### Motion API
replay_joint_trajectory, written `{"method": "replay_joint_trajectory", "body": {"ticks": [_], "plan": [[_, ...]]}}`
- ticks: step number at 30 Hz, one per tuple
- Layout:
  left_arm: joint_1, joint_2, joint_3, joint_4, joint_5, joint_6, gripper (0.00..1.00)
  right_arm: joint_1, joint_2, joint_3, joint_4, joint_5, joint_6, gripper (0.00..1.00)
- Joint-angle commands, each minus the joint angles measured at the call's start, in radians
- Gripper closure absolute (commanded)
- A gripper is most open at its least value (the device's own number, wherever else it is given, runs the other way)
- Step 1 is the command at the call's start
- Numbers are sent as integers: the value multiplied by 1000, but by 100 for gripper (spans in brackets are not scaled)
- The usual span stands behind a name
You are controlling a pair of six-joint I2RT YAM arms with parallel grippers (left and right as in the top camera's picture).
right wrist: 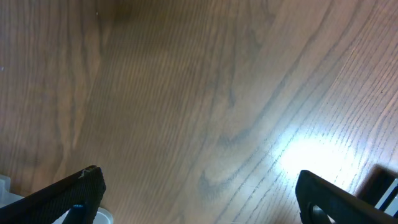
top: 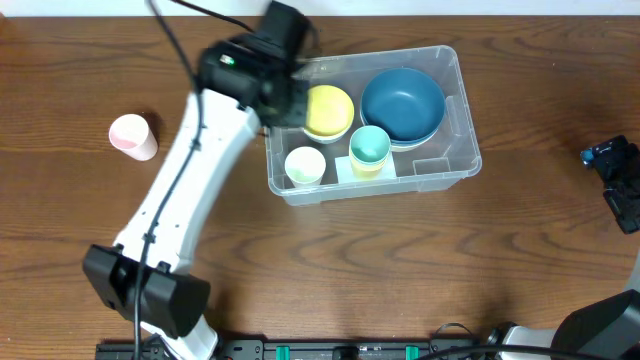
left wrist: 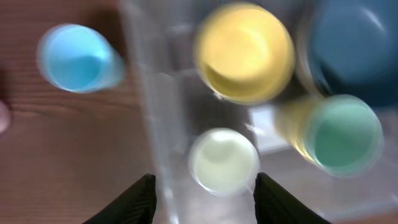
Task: Pack container
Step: 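Release the cream cup and move the left gripper to the light blue cup, then grip the light blue cup with the left gripper and lift it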
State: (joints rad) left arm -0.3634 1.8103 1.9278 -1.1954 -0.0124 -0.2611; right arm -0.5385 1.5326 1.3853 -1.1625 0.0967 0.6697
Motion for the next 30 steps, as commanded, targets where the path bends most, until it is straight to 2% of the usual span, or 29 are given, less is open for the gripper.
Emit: {"method": "replay_joint_trajectory", "body": {"ticks": [1, 6, 12, 19, 30], "plan": [[105, 8, 8, 34, -45, 8, 49, -5, -3, 0, 0, 3, 10, 1], [212, 21, 8, 111, -41, 10, 49, -5, -3, 0, -1, 4, 10, 1], [277, 122, 8, 134, -41, 19, 48, -5, -3, 0, 0, 4, 10, 1], [375, 252, 7, 171, 10, -52, 48, -5, -3, 0, 0, 3, 10, 1], [399, 402, 7, 194, 32, -52, 49, -5, -3, 0, 0, 4, 10, 1]]}}
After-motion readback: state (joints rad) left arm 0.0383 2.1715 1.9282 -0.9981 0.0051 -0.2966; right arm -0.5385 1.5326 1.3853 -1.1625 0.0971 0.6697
